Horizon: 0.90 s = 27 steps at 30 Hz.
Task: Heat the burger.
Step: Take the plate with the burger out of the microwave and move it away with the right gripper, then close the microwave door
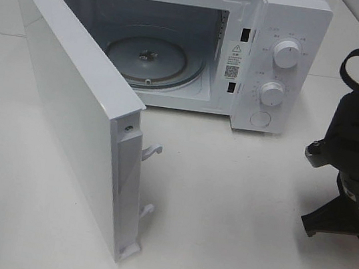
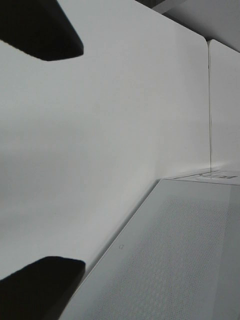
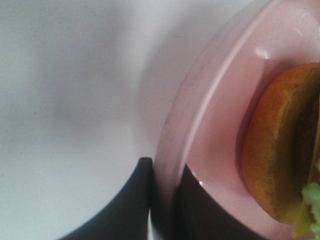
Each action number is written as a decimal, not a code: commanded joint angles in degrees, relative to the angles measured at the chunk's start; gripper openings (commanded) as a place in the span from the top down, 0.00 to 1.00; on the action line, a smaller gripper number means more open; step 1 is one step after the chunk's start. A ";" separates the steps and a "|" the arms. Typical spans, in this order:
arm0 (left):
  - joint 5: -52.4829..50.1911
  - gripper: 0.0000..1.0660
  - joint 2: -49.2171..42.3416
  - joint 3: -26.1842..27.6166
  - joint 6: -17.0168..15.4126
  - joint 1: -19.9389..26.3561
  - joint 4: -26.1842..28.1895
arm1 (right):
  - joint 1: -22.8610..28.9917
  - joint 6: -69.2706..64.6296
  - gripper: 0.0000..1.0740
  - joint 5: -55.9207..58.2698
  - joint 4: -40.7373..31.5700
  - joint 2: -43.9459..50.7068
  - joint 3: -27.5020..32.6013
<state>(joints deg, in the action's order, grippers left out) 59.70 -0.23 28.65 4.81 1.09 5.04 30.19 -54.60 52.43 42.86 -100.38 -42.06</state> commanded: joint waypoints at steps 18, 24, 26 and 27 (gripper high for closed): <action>-0.23 0.06 -1.20 -0.17 -0.34 0.06 -0.06 | -4.70 -5.39 0.85 -4.93 2.64 -5.96 -0.52; -0.23 0.06 -1.20 -0.17 -0.34 0.06 -0.06 | -4.58 -4.01 0.68 -4.41 1.32 -3.95 -1.26; -0.23 0.06 -1.20 -0.17 -0.34 0.06 -0.06 | -4.58 -2.69 0.64 -4.47 -0.11 -2.18 -2.01; -0.23 0.06 -1.20 -0.17 -0.34 0.06 -0.06 | -4.58 -0.46 0.63 -4.47 -1.60 0.00 -2.98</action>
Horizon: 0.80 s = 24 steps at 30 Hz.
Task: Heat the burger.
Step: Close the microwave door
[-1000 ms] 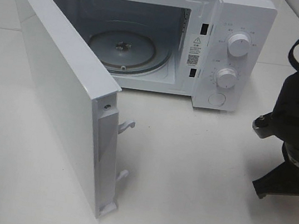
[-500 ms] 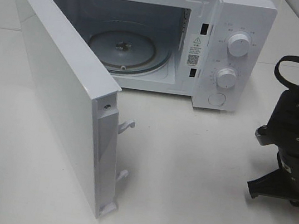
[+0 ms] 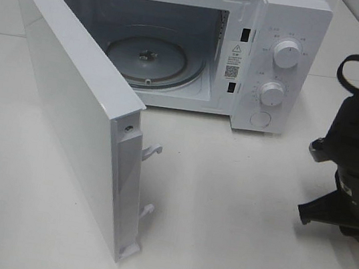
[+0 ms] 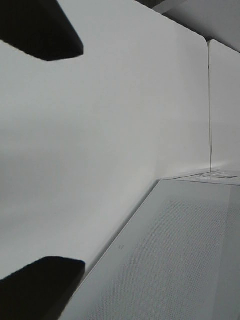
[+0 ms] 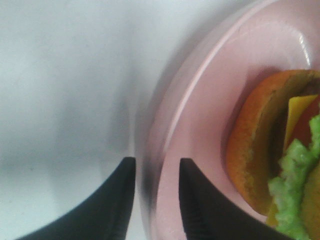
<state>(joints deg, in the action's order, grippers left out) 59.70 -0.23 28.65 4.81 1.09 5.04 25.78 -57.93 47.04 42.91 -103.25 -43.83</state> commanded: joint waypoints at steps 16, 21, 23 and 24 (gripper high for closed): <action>-0.23 0.06 -1.20 -0.17 -0.34 0.06 -0.06 | -0.17 37.82 0.33 -0.17 -22.98 23.26 -3.61; -0.23 0.06 -1.20 -0.17 -0.34 0.06 -0.06 | -0.17 44.35 0.17 6.88 -27.50 30.02 -3.55; -0.23 0.06 -1.20 -0.17 -0.34 0.06 -0.06 | -0.17 45.84 0.18 8.82 -28.42 32.09 -3.04; -0.23 0.06 -1.20 -0.17 -0.34 0.06 -0.06 | -0.17 46.29 0.19 9.40 -29.05 32.95 -2.81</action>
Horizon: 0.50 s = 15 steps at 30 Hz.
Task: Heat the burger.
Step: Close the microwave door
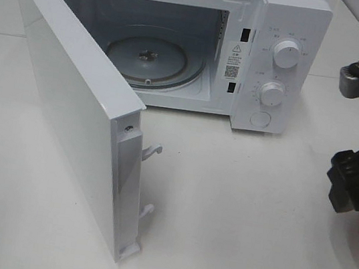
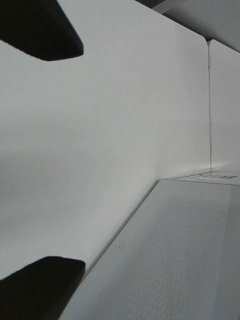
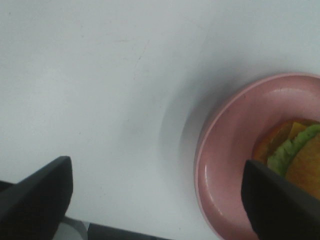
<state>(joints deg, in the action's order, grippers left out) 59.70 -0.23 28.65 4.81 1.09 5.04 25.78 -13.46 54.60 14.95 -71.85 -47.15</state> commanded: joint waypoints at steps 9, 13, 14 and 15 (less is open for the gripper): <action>-0.23 0.06 -1.20 -0.17 -0.34 0.06 -0.06 | -0.17 6.93 0.25 4.58 -9.97 14.67 3.44; -0.23 0.06 -1.20 -0.17 -0.34 0.06 -0.06 | -0.17 7.16 0.26 7.39 -10.66 20.97 5.33; -0.23 0.06 -1.20 -0.17 -0.34 0.06 -0.06 | -0.17 7.05 0.26 8.25 -10.66 24.87 6.36; -0.23 0.06 -1.20 -0.17 -0.34 0.06 -0.06 | -0.17 7.05 0.26 8.25 -10.66 24.87 6.36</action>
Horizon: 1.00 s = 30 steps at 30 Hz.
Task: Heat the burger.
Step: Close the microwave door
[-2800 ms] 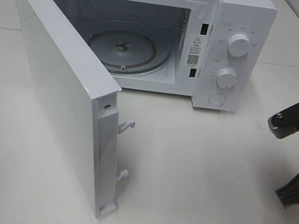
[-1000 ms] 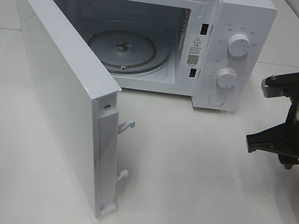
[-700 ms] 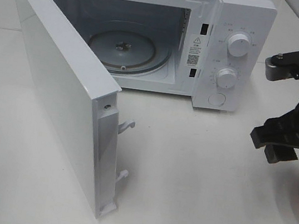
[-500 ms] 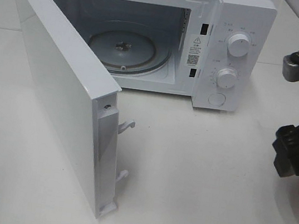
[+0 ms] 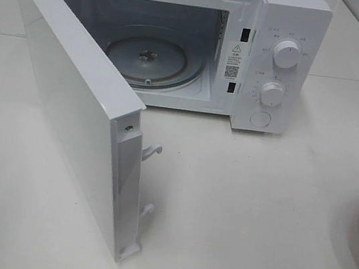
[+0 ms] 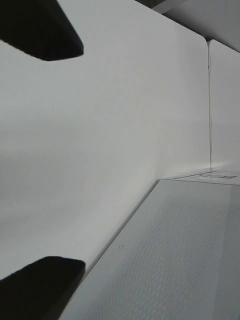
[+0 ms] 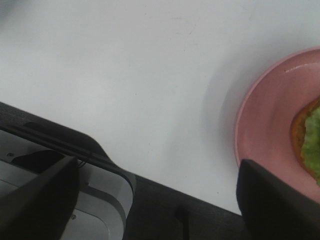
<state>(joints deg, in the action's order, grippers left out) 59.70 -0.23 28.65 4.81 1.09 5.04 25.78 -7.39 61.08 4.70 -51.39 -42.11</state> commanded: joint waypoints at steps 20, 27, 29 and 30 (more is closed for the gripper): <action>-0.23 0.06 -1.20 -0.17 -0.34 0.06 -0.06 | -13.29 2.23 0.27 3.61 -3.84 43.20 11.06; -0.23 0.06 -1.20 -0.17 -0.34 0.06 -0.06 | -17.65 2.23 0.28 1.49 -4.70 50.08 11.29; -0.23 0.06 -1.20 -0.17 -0.34 0.06 -0.06 | -17.65 2.23 0.28 0.86 -4.70 50.42 11.46; -0.23 0.06 -1.20 -0.17 -0.34 0.06 -0.06 | -17.65 2.23 0.29 -0.63 -4.70 51.28 11.57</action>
<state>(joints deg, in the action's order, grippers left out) 59.70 -0.23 28.65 4.81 1.09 5.04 8.54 -5.90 62.62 0.00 -1.43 -30.94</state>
